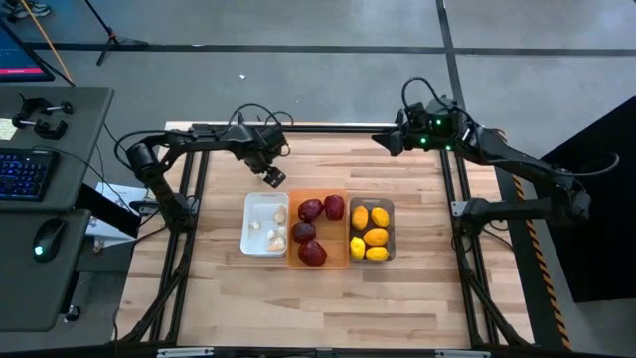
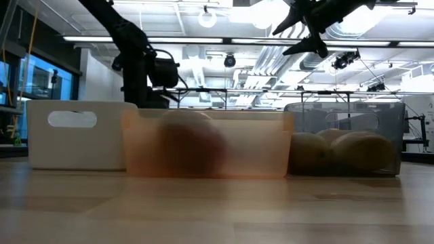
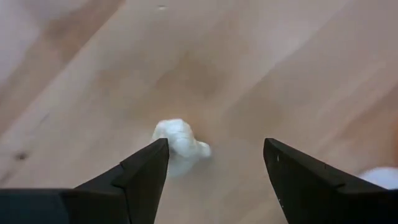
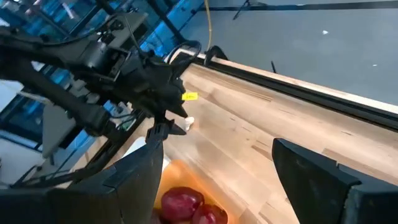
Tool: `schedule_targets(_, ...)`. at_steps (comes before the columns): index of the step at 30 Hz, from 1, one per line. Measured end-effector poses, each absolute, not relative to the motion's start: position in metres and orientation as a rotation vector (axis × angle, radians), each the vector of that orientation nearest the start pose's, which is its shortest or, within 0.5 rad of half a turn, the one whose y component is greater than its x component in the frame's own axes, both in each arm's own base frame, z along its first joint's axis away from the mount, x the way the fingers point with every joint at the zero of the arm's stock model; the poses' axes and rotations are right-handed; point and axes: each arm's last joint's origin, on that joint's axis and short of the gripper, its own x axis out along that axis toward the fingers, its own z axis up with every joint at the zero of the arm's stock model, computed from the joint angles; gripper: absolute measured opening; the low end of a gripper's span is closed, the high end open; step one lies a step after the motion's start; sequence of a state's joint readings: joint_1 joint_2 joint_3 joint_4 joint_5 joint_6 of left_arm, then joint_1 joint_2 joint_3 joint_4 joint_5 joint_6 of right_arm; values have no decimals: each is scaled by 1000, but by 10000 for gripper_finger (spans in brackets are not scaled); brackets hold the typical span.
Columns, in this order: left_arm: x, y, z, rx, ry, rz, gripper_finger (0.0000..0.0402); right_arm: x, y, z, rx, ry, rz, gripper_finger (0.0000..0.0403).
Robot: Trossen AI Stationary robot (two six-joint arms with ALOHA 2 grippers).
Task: Sort produce into baskets
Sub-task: Put the white garlic into the white bin
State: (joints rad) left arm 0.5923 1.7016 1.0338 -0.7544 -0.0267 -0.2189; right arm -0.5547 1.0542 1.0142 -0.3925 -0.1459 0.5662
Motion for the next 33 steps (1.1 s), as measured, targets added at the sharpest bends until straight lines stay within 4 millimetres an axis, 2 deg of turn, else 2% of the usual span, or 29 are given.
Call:
schedule_targets(9,237,173,173,-424,1329,718,253,199,-103,343,690,274,-573,291)
schedule_targets(15,235,173,168,-465,1348,684,253,200,-101,341,691,300,-571,291)
schedule_targets(24,223,173,153,-558,1336,762,253,196,-99,333,702,381,-599,291)
schedule_targets(33,224,174,141,-565,1311,779,250,196,-99,333,697,387,-599,291)
